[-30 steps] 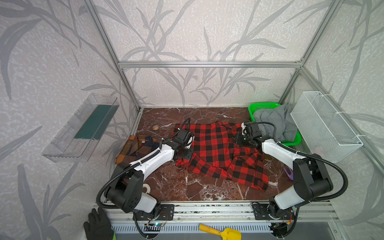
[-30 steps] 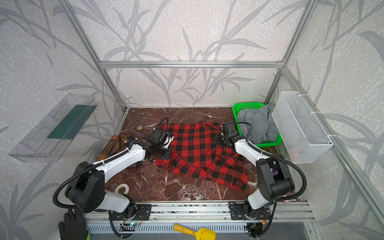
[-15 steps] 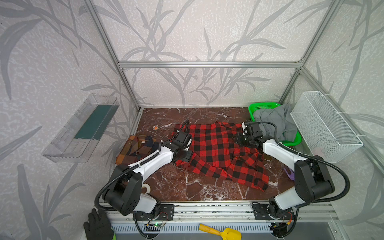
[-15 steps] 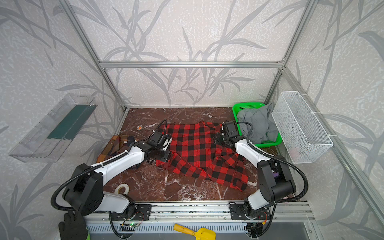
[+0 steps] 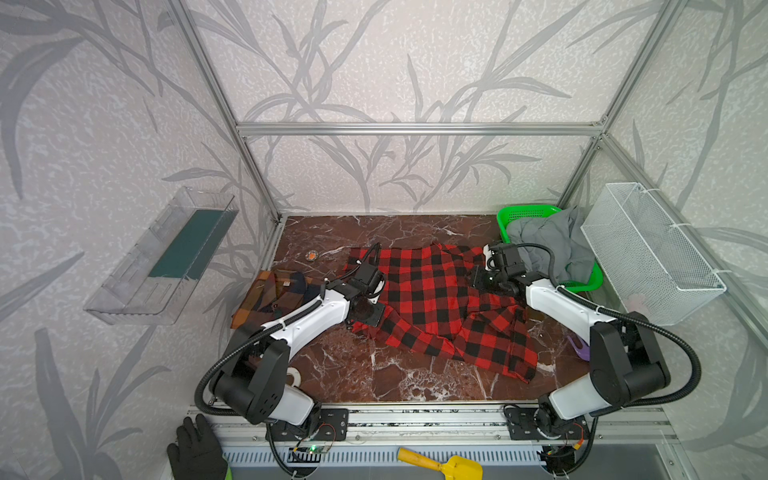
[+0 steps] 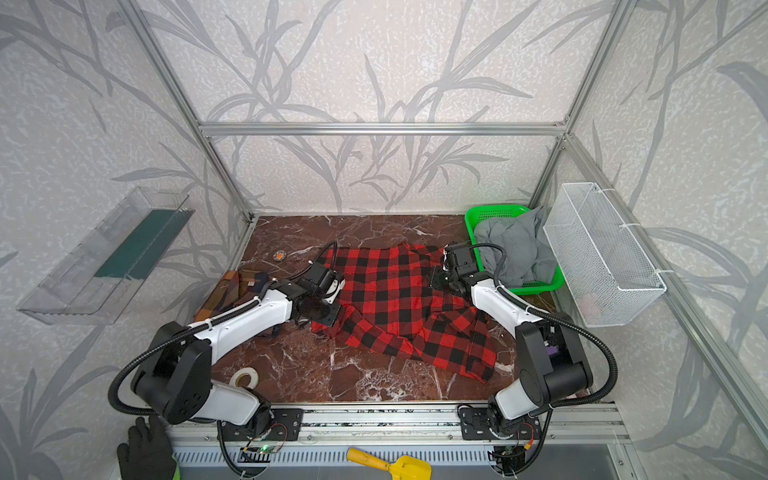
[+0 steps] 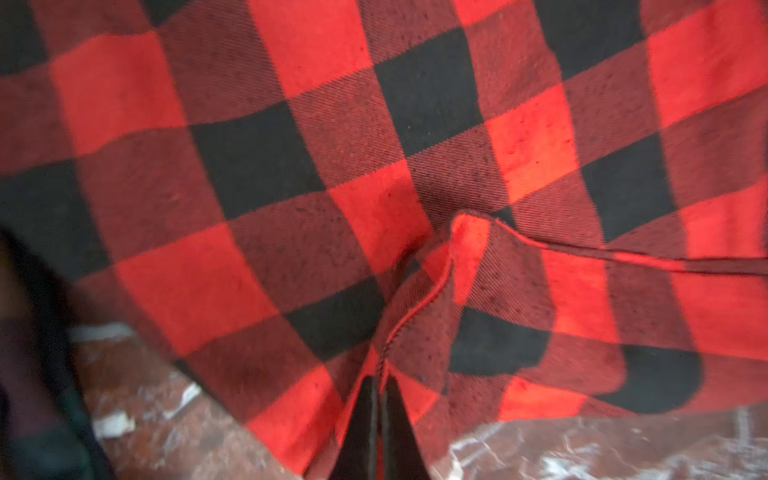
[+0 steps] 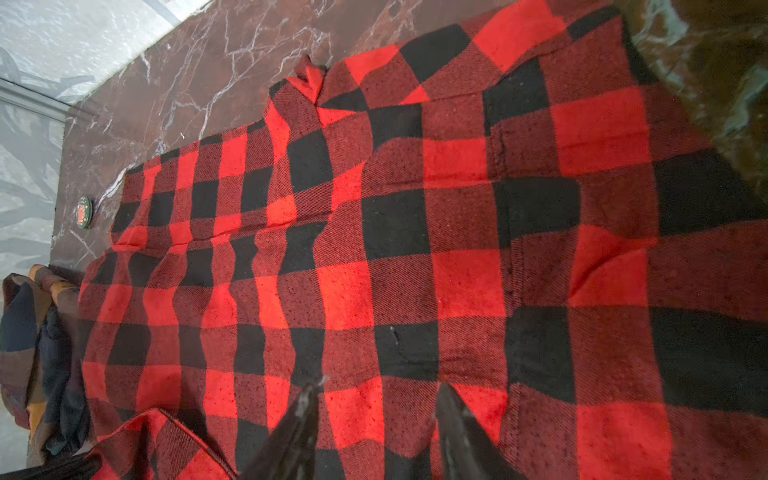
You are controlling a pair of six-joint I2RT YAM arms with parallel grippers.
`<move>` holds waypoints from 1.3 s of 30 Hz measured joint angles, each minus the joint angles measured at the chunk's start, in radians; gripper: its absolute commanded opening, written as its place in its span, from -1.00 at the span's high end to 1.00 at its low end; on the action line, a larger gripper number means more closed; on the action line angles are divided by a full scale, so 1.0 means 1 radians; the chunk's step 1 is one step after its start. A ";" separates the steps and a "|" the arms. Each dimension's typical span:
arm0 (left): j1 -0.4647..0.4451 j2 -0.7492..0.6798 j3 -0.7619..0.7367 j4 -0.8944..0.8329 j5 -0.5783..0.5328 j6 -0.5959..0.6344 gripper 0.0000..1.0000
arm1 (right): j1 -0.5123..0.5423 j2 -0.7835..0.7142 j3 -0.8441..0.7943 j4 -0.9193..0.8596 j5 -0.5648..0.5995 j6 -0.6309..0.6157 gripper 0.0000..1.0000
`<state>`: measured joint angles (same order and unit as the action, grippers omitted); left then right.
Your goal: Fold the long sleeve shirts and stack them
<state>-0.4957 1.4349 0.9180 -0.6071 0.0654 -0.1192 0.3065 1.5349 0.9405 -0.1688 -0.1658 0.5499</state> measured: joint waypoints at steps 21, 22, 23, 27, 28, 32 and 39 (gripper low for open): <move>-0.118 -0.877 -0.105 -0.138 0.014 -0.031 0.70 | 0.014 0.063 -0.012 -0.014 -0.037 0.013 0.06; -0.118 -0.902 -0.109 -0.139 0.015 -0.029 0.68 | 0.024 0.063 -0.015 -0.013 -0.051 0.006 0.06; -0.119 -0.926 -0.111 -0.141 0.015 -0.024 0.65 | 0.042 0.058 -0.025 -0.005 -0.066 -0.001 0.05; -0.119 -1.013 -0.117 -0.142 0.033 -0.005 0.51 | 0.154 0.040 -0.070 0.005 -0.125 -0.055 0.04; -0.119 -1.030 -0.117 -0.142 0.038 -0.004 0.50 | 0.189 0.040 -0.075 0.006 -0.137 -0.071 0.03; -0.119 -1.053 -0.117 -0.143 0.032 0.000 0.48 | 0.298 0.040 -0.090 0.007 -0.176 -0.117 0.03; -0.119 -1.005 -0.117 -0.134 -0.053 -0.033 0.43 | 0.386 0.053 -0.096 -0.015 -0.146 -0.159 0.03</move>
<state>-0.6144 0.4301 0.8009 -0.7406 0.0120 -0.1524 0.6922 1.5879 0.8444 -0.1837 -0.3119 0.3904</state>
